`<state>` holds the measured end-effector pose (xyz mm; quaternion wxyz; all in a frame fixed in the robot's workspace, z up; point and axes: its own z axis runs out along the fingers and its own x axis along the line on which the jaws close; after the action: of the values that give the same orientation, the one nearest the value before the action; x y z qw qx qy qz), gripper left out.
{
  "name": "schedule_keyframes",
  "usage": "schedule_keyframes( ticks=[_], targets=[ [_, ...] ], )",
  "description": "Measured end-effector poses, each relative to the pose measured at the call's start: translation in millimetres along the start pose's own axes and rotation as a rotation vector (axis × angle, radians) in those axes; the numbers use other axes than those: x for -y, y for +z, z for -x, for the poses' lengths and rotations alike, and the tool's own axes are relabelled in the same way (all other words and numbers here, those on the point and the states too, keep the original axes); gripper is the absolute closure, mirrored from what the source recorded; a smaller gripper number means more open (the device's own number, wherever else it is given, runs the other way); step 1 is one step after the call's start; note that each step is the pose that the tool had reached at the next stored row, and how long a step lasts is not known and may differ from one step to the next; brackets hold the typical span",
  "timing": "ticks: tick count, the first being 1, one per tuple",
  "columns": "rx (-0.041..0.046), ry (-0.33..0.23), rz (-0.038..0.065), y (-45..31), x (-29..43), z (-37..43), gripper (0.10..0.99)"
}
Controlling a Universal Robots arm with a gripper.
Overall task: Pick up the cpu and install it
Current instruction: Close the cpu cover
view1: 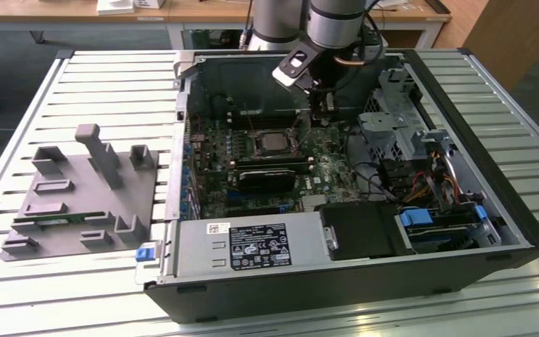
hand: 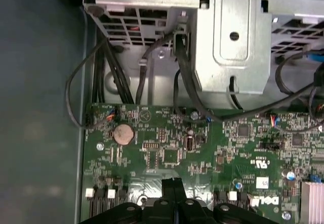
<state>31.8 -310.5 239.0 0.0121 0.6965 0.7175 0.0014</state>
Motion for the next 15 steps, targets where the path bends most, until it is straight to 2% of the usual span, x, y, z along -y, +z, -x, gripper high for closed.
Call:
schedule_keyframes(
  ticks=[15],
  targets=[
    [-0.0001, 0.0, 0.0, 0.4, 22.2, -1.0, 0.98]
  ],
)
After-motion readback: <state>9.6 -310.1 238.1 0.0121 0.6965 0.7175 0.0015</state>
